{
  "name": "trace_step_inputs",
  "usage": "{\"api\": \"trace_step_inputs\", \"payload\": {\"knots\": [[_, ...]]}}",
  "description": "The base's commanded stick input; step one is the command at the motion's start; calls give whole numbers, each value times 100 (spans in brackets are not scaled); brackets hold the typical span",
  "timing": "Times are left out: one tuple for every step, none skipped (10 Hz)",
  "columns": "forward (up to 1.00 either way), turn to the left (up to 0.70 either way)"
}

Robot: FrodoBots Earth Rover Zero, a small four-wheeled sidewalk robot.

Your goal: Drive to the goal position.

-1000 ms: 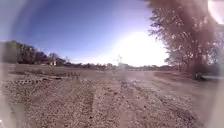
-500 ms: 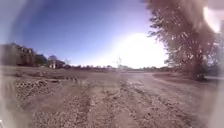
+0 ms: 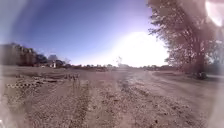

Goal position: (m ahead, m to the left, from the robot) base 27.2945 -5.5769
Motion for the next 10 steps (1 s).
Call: {"api": "trace_step_inputs", "payload": {"knots": [[50, 17], [50, 22], [50, 27], [50, 31], [50, 35], [50, 21], [50, 7], [50, 7], [50, 21], [50, 27]]}}
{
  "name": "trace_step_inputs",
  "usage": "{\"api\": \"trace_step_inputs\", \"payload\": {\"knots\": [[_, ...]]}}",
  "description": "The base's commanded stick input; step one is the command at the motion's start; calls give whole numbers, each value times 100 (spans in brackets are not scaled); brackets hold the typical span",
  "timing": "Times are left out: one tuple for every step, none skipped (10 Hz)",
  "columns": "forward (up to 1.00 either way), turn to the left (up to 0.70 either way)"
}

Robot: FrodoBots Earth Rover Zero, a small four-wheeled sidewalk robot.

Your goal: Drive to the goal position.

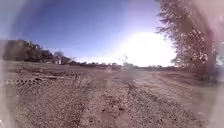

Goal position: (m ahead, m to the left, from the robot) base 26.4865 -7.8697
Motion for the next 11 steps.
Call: {"api": "trace_step_inputs", "payload": {"knots": [[50, 28], [50, 25], [50, 17], [50, 0], [50, 0], [50, 0], [50, 0], [50, 0], [50, 0], [50, 0], [50, 0]]}}
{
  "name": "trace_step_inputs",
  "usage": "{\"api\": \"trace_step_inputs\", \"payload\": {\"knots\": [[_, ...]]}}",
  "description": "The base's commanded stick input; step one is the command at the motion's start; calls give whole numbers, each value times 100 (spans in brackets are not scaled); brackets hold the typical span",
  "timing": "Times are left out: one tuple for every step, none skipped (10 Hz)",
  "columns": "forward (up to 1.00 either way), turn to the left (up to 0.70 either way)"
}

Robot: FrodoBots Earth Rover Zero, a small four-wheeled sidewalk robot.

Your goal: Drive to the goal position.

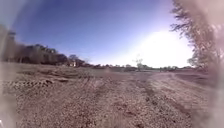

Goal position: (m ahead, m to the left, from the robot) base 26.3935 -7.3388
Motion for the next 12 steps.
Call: {"api": "trace_step_inputs", "payload": {"knots": [[50, 0], [50, 0], [50, 0], [50, 0], [50, 0], [50, 0], [50, 0], [50, 0], [50, 0], [50, 0], [50, 0], [50, 0]]}}
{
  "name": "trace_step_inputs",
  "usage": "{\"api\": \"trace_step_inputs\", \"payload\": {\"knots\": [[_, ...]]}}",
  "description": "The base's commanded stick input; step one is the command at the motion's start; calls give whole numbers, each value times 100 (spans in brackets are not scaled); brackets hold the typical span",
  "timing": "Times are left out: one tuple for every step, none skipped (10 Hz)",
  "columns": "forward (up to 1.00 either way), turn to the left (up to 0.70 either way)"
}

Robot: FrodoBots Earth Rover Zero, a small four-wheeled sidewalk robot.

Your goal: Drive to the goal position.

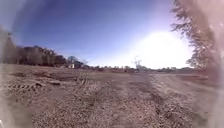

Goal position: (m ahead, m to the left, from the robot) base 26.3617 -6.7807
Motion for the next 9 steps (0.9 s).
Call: {"api": "trace_step_inputs", "payload": {"knots": [[50, 0], [50, 0], [50, 0], [50, 0], [50, 0], [50, 0], [50, 0], [50, 0], [50, 0]]}}
